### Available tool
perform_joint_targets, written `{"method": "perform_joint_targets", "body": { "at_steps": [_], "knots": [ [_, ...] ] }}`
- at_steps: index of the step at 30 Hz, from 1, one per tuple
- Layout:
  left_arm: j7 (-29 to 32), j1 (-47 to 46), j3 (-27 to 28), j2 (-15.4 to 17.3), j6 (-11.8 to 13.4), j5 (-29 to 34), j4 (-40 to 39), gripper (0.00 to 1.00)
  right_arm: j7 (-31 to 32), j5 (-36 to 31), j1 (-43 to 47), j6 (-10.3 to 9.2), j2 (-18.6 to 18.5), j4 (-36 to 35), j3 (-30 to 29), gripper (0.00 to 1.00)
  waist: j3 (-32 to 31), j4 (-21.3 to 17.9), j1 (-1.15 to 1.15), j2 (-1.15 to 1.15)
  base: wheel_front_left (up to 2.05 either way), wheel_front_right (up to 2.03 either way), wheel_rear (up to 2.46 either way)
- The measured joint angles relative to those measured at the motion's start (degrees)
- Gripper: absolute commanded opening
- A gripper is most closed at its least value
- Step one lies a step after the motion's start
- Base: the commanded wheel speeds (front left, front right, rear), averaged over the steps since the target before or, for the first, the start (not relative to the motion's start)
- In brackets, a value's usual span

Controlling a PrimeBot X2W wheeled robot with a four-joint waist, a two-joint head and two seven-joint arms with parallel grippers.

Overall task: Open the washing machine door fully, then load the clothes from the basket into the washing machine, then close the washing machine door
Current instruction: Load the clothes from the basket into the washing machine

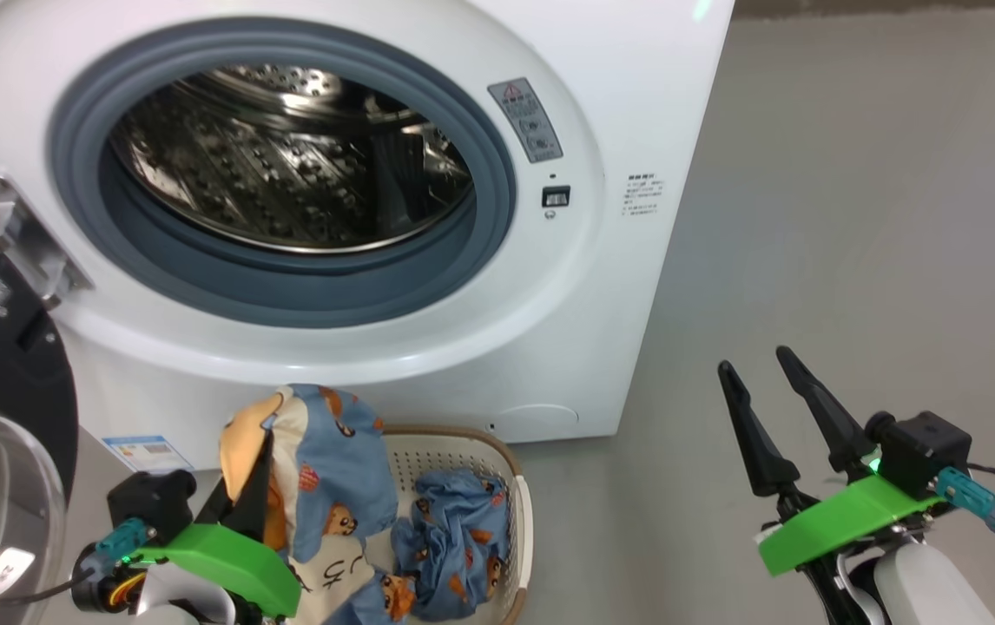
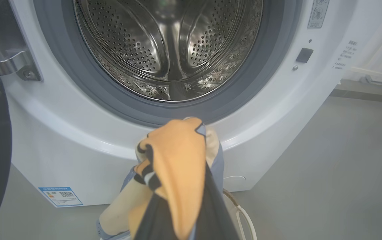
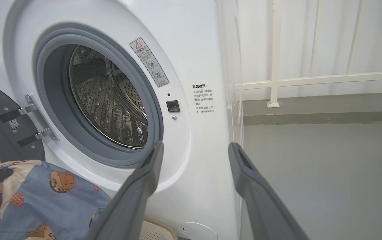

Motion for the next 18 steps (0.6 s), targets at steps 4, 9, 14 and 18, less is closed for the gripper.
{"method": "perform_joint_targets", "body": {
  "at_steps": [4,9,14,18],
  "knots": [
    [0.0,1.9,1.5,0.0,1.5,0.7,-5.0,0.0,0.0,0.0,1.0,0.0,-0.2,0.0,-0.7,1.0,-1.5,0.3,0.0,0.0,0.0,0.0,0.0],
    [0.0,5.1,2.2,0.4,3.2,1.6,-10.8,0.0,0.0,0.0,1.3,0.0,-0.7,-0.1,-0.9,1.0,-2.8,0.1,0.0,0.0,0.0,0.0,0.0],
    [0.0,7.4,2.6,0.6,5.2,1.7,-16.8,0.0,0.0,0.0,2.0,0.0,-1.1,-0.1,-0.9,1.0,-3.5,-0.6,0.0,0.0,0.0,0.0,0.0],
    [0.4,8.3,2.6,0.6,6.0,1.7,-19.4,0.0,0.0,-0.1,2.1,0.0,-1.2,-0.1,-1.3,1.0,-3.5,-0.8,0.0,0.0,0.0,0.0,0.0]
  ]
}}
